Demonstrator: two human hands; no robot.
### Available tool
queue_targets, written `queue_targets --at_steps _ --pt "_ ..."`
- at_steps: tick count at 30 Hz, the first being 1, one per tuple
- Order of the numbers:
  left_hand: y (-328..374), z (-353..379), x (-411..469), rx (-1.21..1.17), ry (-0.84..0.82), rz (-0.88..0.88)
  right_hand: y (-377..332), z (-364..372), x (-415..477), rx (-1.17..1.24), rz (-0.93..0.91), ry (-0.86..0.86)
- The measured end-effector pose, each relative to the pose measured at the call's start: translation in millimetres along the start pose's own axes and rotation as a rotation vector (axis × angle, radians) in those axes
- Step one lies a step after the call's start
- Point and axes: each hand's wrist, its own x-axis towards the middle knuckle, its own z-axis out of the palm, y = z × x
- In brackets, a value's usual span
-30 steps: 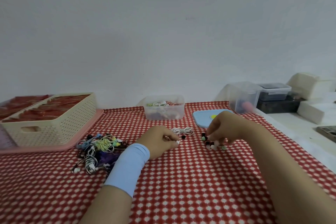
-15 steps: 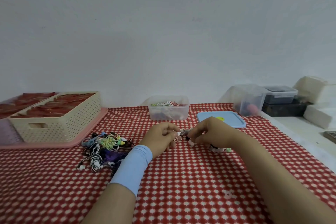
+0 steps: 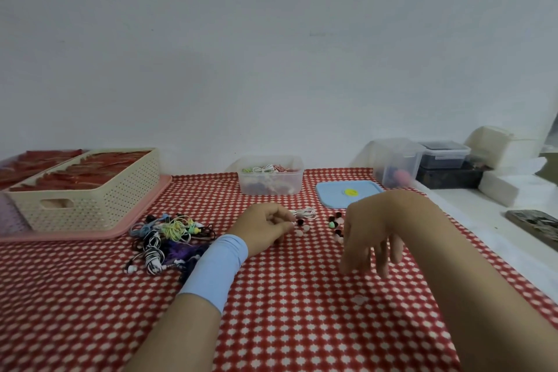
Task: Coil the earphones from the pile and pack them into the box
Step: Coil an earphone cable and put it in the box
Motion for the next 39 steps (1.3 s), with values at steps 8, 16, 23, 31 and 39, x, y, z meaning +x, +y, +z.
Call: queue_targets --at_steps 8,16,23,31,39 --pt "4.7 -0.7 -7.5 0.013 -0.009 0.007 -29.5 24.6 1.2 -0.258 0.142 -0.028" --pt "-1.7 -4.1 -2.3 -0.079 0.074 0.011 -19.1 1.5 41.0 0.090 -0.135 0.513" --pt "-9.7 -7.2 0.3 -0.169 0.162 -0.047 -16.2 -6.0 69.5 0.072 -0.196 0.614" --pt "-10.4 -7.4 2.2 -0.369 0.177 -0.086 -19.1 7.8 89.0 0.092 -0.272 0.601" --pt "-5.3 -5.1 2.8 -0.803 0.100 -0.153 -14.4 18.6 100.2 0.604 -0.401 0.857"
